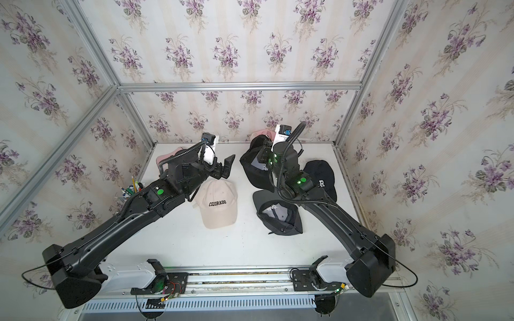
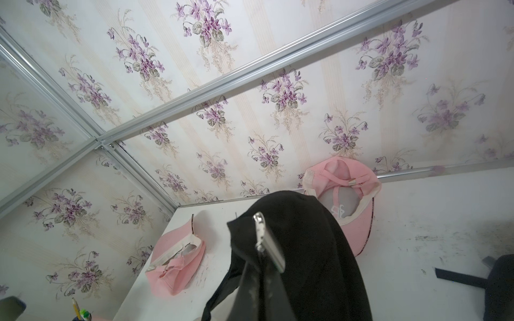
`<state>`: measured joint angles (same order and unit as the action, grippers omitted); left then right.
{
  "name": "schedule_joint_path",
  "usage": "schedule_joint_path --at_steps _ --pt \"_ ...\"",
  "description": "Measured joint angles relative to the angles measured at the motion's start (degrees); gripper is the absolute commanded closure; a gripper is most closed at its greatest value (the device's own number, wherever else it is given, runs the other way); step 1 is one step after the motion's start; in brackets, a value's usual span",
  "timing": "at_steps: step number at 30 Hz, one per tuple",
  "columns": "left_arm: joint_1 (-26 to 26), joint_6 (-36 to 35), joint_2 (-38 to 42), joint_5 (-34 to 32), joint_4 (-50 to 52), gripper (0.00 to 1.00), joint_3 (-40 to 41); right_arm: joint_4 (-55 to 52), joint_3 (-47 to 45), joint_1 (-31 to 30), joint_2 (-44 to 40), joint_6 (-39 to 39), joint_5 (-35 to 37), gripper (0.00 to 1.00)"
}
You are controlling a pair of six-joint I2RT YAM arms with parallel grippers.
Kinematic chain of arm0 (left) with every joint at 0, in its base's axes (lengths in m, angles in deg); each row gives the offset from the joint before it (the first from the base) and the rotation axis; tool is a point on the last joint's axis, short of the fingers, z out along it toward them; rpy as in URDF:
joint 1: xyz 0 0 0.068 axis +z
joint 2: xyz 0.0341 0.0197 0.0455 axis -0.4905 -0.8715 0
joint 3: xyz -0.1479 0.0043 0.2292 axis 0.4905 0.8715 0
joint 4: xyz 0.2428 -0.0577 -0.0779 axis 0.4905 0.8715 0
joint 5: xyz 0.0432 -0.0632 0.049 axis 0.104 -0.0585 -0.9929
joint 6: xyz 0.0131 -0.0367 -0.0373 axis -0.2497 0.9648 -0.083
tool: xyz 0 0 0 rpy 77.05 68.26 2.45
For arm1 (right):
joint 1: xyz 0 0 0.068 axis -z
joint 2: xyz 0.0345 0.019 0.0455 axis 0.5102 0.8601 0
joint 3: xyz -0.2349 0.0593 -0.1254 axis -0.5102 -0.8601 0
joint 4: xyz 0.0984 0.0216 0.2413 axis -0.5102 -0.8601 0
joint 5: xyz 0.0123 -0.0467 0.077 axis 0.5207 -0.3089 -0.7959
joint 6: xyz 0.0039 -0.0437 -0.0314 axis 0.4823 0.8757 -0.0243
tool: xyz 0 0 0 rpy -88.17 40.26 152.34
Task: Open the adjustable buckle of the baseball cap
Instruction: Pull the adjustable strap on the baseball cap, then place the baseball cap at the center of the board.
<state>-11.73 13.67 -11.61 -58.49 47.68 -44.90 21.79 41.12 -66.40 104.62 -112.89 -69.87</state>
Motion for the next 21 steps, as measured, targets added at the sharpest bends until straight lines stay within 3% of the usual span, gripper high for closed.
schedule_joint_path --at_steps 11,21 --pt "-4.4 -0.4 -0.5 11.0 -6.0 0.12 7.8 -0.5 2.8 -2.5 1.1 -6.8 4.1 1.00" --pt "-7.7 2.6 -8.2 11.5 -16.1 0.19 9.9 -1.0 4.0 -6.3 1.8 -11.6 12.8 1.00"
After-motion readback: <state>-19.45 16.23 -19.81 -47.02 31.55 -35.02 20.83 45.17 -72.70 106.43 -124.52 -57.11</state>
